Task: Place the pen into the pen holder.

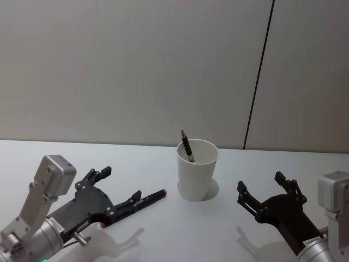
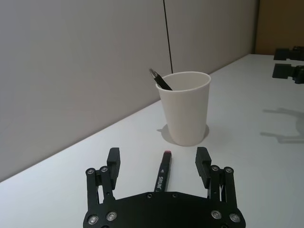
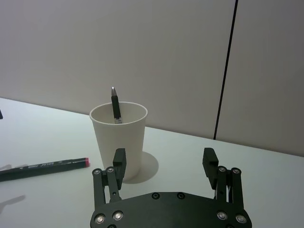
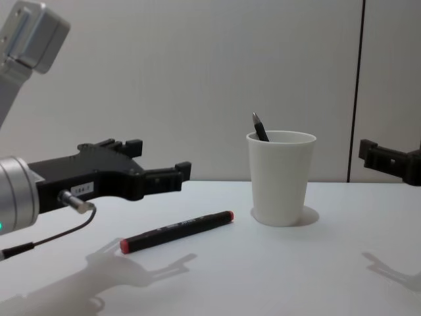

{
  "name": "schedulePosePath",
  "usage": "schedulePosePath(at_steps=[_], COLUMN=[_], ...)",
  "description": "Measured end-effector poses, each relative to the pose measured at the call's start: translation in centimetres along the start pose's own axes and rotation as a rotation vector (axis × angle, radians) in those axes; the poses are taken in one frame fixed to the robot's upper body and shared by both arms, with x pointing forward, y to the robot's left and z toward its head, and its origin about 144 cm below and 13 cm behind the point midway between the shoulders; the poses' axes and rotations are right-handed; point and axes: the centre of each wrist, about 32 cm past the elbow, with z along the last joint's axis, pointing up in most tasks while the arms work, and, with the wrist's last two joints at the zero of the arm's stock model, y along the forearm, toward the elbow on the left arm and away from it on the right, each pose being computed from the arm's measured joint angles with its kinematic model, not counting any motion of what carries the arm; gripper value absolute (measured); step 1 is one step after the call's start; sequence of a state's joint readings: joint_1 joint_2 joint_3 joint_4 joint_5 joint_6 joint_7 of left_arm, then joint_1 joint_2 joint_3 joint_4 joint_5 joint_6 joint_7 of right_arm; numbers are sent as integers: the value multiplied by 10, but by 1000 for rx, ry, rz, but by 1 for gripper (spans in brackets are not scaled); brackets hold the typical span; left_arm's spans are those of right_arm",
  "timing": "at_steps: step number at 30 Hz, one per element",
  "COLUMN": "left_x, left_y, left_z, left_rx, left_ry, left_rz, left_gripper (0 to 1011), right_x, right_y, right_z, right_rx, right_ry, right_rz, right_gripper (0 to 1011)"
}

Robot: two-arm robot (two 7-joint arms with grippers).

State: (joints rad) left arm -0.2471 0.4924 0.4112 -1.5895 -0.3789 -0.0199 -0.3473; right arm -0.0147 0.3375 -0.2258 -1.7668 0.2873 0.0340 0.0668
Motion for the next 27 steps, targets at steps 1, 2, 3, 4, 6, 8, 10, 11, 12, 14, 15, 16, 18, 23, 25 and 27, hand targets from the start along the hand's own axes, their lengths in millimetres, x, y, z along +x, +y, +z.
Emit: schedulePosePath(at_steps=[1, 2, 3, 4, 6, 8, 10, 11, 12, 14, 15, 16, 18, 23, 25, 27], left_x=[1, 3, 4, 7, 12, 15, 19, 22, 23, 26, 28, 30, 33, 41, 46, 48], left_y=[1, 1, 2, 2, 3, 3, 3, 3, 3, 2, 1, 1, -1, -4, -6, -7], left_z=[0, -1, -1, -2, -3, -4, -5, -5, -5, -6, -7, -7, -8, -11, -12, -13], left_rx=[3, 7, 10, 17, 29, 36, 48, 58, 63, 73, 85, 91, 106, 139, 155, 164], left_ry=[3, 5, 8, 14, 21, 25, 32, 36, 38, 40, 44, 46, 50, 58, 61, 64], left_rz=[-6, -12, -18, -33, -50, -60, -78, -89, -94, -104, -113, -119, -132, -159, -170, -179], left_gripper=[1000, 1000, 1000, 1000, 1000, 1000, 1000, 1000, 1000, 1000, 1000, 1000, 1000, 1000, 1000, 1000], right_x=[0, 0, 0, 0, 0, 0, 0, 0, 0, 0, 0, 0, 0, 0, 0, 0], right_y=[0, 0, 0, 0, 0, 0, 0, 0, 0, 0, 0, 0, 0, 0, 0, 0], right_z=[0, 0, 0, 0, 0, 0, 0, 0, 0, 0, 0, 0, 0, 0, 0, 0], right_rx=[0, 0, 0, 0, 0, 0, 0, 0, 0, 0, 0, 0, 0, 0, 0, 0], right_ry=[0, 0, 0, 0, 0, 0, 0, 0, 0, 0, 0, 0, 0, 0, 0, 0], right_rz=[0, 0, 0, 0, 0, 0, 0, 0, 0, 0, 0, 0, 0, 0, 0, 0], right_gripper=[1001, 1001, 1001, 1001, 1001, 1001, 1001, 1001, 1001, 1001, 1001, 1001, 1001, 1001, 1001, 1001])
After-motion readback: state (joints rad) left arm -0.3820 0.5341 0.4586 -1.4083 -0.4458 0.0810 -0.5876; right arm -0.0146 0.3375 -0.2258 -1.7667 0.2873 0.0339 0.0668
